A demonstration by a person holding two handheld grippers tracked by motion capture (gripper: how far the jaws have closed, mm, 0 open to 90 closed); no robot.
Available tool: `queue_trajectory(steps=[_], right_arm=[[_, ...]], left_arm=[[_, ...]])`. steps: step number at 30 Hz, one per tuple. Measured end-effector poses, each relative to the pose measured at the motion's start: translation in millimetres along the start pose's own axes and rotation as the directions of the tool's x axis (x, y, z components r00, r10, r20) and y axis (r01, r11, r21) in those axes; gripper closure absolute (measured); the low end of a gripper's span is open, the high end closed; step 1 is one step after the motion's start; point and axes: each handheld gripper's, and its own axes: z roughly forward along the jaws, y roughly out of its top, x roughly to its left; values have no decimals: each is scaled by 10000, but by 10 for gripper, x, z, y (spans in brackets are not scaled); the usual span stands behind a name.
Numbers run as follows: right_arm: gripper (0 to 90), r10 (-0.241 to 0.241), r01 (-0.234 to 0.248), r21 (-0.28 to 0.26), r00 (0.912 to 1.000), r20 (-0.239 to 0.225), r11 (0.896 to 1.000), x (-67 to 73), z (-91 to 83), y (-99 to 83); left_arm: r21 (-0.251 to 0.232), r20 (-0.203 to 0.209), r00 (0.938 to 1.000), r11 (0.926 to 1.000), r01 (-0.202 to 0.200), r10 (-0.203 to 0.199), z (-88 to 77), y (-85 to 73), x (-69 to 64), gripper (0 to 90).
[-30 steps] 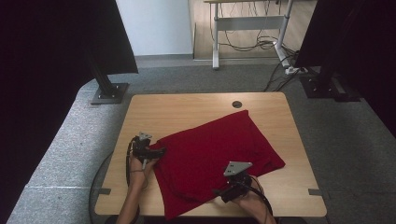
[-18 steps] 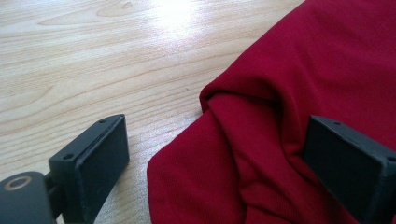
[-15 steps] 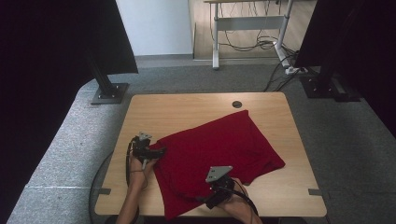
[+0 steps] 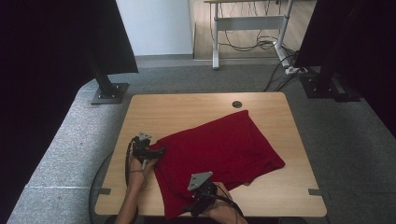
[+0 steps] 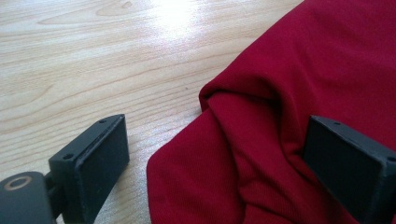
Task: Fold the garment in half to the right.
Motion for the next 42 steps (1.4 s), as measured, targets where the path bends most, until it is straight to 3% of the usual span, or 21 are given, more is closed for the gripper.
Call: queue_trajectory(steps=[10,16,20,22,26,30,33,37,39,42], right_arm=[[30,-401,415,303,9981,-458,9987,122,221,70],[27,-679,702,714,9971,-334,9950,142,312,48],[53,-1158,1138,984,9932,149,9886,171,337,33],[109,-992,959,918,9946,322,9912,173,331,36],[296,-735,688,684,9949,693,9953,128,281,31],[554,-622,589,333,9920,1102,9977,125,248,4],[704,-707,673,276,9861,1502,9974,135,235,-5],[754,-945,872,477,9790,1805,9950,164,232,9],[765,-845,782,420,9806,1768,9961,156,226,6],[779,-583,555,214,9853,1604,9982,134,192,-6]], left_arm=[[-8,4,10000,10000,-8,8,0,-1,0,72],[-8,4,10000,10000,-6,6,0,-1,-1,72],[-19,6,10000,10000,-20,20,-2,-2,-2,76],[-80,78,9999,9999,-69,70,-9,-6,-10,97],[-318,409,9987,9991,-280,293,-36,-22,-39,230],[-536,880,9942,9969,-577,623,-64,-39,-92,466],[-603,1194,9913,9970,-478,548,-69,-46,-118,610],[-638,1352,9899,9973,-350,434,-76,-52,-129,714],[-688,1360,9900,9972,-281,373,-81,-57,-129,735],[-659,1176,9909,9962,-575,649,-111,-44,-159,746]])
